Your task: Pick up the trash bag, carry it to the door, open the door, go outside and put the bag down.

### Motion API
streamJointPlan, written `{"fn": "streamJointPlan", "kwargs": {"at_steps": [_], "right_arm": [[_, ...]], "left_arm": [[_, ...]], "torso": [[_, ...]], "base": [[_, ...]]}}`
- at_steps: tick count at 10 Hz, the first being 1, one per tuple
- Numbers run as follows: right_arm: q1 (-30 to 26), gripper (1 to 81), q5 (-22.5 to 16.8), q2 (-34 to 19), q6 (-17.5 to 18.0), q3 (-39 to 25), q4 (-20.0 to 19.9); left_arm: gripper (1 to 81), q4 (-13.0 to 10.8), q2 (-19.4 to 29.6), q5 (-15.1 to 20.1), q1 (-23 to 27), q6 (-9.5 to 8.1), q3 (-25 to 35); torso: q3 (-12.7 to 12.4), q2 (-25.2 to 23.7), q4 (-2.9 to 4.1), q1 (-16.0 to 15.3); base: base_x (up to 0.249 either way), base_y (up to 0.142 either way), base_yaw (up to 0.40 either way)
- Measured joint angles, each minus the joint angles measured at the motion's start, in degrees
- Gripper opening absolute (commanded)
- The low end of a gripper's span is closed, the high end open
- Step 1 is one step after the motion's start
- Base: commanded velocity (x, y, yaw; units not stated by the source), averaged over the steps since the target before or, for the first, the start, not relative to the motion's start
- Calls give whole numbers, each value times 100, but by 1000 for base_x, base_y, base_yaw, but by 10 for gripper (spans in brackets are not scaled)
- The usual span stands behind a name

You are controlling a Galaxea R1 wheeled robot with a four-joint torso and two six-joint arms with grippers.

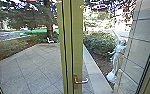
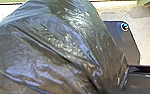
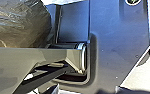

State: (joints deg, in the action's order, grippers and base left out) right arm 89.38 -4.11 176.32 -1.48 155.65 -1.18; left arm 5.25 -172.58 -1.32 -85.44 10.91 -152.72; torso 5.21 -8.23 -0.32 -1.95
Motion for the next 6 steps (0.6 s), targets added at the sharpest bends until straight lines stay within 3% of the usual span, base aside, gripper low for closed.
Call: {"fn": "streamJointPlan", "kwargs": {"at_steps": [6], "right_arm": [[-2, 811, 1, 0, 0, 0, 6]], "left_arm": [[10, 0, 0, 5, -13, 5, 0]], "torso": [[0, 0, 0, 2]], "base": [[0, 0, 307]]}}
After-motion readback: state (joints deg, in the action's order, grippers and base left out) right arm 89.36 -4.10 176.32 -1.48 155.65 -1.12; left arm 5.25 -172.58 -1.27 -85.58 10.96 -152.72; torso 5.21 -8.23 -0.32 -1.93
